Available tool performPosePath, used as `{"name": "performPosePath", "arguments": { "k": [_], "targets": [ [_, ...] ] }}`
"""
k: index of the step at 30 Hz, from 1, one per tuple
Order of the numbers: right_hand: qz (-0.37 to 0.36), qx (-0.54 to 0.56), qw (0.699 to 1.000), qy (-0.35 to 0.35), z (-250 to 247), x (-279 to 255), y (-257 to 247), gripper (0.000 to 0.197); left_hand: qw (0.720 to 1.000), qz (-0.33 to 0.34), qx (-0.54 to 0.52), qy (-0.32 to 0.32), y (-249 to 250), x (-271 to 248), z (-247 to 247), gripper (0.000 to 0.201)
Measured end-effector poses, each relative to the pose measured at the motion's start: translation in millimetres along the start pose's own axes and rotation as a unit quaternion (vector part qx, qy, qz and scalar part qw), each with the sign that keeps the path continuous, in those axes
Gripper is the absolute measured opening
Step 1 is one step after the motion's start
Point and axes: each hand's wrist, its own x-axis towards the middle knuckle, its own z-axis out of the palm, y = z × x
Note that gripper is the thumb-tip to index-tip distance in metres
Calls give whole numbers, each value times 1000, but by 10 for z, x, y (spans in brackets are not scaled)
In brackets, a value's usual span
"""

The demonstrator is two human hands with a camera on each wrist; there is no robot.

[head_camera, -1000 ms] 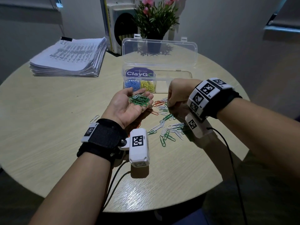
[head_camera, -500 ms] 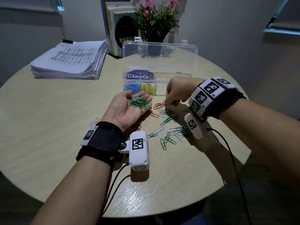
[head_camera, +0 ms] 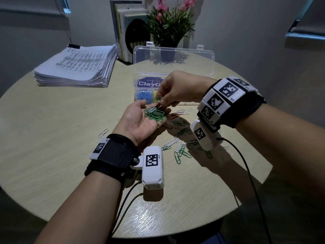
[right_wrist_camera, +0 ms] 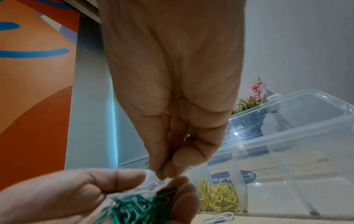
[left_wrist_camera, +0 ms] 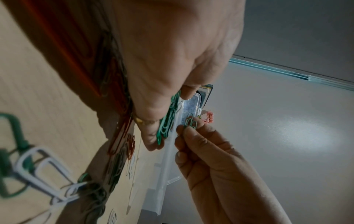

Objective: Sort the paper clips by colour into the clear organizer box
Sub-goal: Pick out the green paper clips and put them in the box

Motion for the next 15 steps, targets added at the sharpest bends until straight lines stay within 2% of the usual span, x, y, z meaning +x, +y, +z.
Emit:
{"name": "performPosePath", "arguments": {
  "k": [9,15],
  "targets": [
    [-30,-88,994,58,59,21,-53,20,1000,6,-11,-17,-4,-14,11,44],
    [-70,-163,984,15,157,-22,-83,18,999,2,-33,-42,-6,-45,36,44]
  ]
}}
